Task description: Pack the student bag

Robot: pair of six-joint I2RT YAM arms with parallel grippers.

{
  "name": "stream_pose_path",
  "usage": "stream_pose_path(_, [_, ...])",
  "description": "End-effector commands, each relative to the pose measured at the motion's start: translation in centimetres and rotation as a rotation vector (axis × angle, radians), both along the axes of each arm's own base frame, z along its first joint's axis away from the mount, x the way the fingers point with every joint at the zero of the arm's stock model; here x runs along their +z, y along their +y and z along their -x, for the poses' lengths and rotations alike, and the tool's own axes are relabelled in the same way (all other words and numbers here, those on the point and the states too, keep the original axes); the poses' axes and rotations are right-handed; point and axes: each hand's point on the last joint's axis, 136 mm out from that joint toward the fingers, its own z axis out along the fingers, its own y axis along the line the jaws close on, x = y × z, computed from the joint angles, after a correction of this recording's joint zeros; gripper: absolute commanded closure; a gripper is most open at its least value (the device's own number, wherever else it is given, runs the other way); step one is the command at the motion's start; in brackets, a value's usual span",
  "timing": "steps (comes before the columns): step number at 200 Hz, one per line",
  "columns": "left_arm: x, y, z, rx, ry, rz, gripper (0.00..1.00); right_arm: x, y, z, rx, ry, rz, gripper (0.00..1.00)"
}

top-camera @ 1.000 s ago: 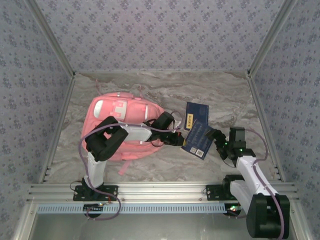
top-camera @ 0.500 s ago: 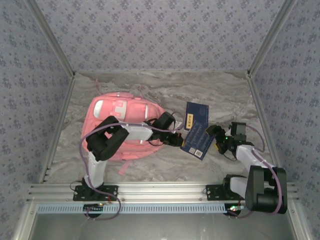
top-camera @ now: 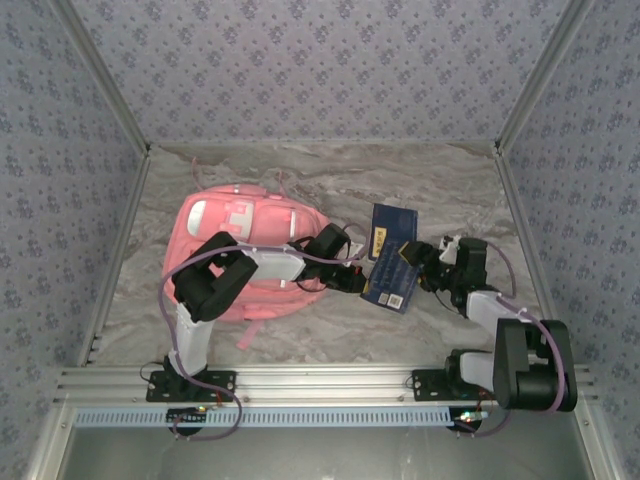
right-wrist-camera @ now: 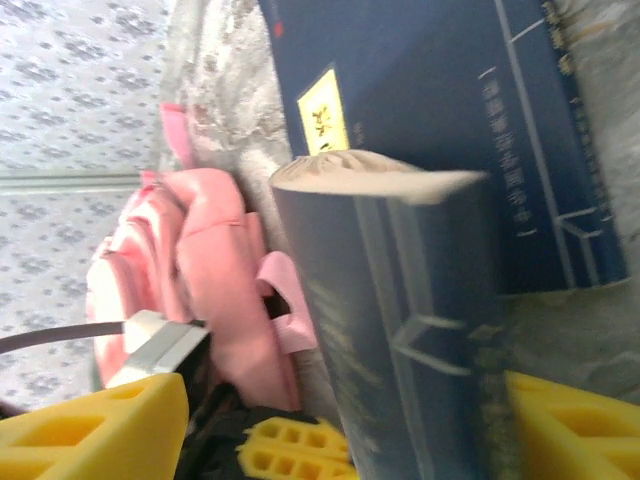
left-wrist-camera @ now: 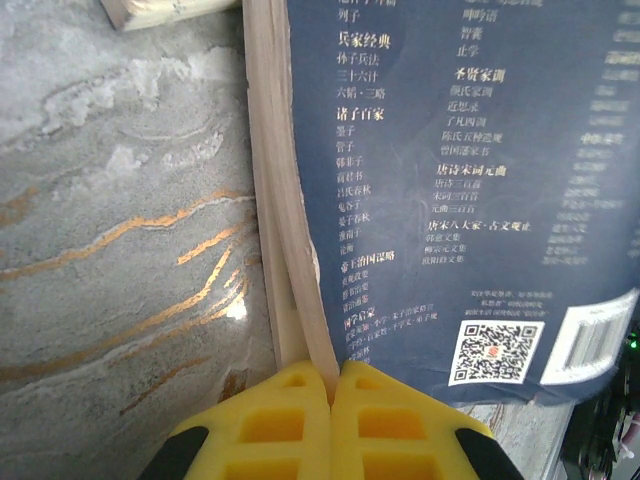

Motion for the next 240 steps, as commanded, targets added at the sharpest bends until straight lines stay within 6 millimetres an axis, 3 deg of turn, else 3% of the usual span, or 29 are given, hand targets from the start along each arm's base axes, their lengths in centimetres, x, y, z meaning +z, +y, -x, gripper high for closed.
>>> stream_pose_path(1, [-4.6,2.9,0.9,0.021,0.057,-0.157,1.00,2.1,1.4,0.8,0.064,-0.065,-0.038,0.33])
stream_pose_path(60, [-1.2,2.3,0.2,0.049,0.024,-0.094,1.00,-1.8,1.9,2.7,0.113,0.056,0.179,0.54])
stream_pose_path(88, [1.6,2.5,0.1,0.065,-0.006,-0.073,0.75,-1.4,1.1,2.8,0.097,0.053,0.236,0.76])
stream_pose_path(114, [5.6,3.6,-0.1,0.099,-0.067,-0.056,0.54,2.0,-0.4,2.0,0.030,-0.050,0.340,0.89])
stream_pose_path(143, [11.2,4.9,-0.4,0.133,-0.142,-0.010,0.48,6.6,0.5,1.9,0.043,-0.192,0.323,0.95])
stream_pose_path(196, [22.0,8.5,-0.6,0.212,-0.296,0.124,0.35,18.1,4.6,2.7,0.164,-0.563,0.204,0.97])
stream_pose_path(240, [26.8,10.6,-0.5,0.163,-0.355,0.211,0.31,24.3,10.0,5.0,0.397,-0.762,0.091,1.00])
